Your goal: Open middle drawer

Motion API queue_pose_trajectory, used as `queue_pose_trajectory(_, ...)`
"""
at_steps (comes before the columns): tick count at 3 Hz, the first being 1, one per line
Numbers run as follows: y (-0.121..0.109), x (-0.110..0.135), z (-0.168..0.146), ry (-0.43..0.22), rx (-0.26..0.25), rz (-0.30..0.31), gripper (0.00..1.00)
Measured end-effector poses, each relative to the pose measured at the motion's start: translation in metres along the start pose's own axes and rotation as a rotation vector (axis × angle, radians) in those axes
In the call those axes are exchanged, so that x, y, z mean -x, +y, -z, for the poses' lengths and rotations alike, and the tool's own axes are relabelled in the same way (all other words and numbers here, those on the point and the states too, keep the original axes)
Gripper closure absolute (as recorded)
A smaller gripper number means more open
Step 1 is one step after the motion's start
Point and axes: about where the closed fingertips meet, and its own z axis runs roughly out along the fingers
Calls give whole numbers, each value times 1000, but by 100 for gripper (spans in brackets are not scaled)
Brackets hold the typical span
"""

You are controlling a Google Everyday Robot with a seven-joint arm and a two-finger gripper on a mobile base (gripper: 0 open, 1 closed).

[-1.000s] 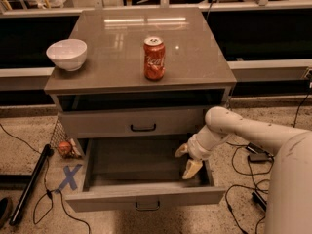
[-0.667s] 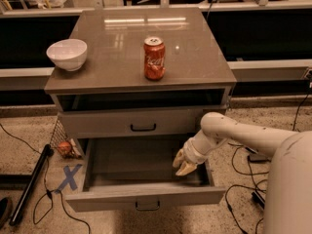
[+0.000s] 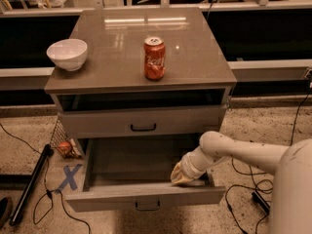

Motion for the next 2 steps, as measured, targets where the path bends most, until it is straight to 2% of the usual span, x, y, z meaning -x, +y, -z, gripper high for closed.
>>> queue_pose_trajectory(1,3,1,-12,-12,-2,30,100)
queue_pose_trajectory(2,8,-5,-7,-15,30,66,100)
